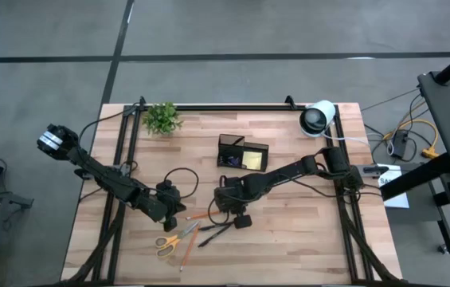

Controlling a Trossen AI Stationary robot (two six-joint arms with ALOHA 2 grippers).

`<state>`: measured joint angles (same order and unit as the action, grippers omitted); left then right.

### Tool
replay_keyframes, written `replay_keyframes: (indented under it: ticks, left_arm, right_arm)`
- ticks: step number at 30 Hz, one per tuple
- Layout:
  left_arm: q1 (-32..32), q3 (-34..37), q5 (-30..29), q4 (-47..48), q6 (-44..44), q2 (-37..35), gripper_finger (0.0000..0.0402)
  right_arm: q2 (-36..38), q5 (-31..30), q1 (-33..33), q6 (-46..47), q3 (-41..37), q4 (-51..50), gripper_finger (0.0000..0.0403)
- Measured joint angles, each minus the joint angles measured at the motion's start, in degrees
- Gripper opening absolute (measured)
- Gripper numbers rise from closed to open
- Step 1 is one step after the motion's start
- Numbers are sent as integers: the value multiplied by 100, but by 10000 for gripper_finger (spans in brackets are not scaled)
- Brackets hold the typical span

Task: Pick and place office supplies into organizer
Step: Put the top orange pencil into the black desk organizer

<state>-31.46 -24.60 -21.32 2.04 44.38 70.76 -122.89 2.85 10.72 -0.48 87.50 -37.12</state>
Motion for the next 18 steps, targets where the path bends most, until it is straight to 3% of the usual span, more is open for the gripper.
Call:
replay_keyframes:
  ticks: [18]
  left_arm:
    - [0,-4,166,-31,-13,2,11]
  right_arm:
    - [7,17,-2,-19,-215,233,22]
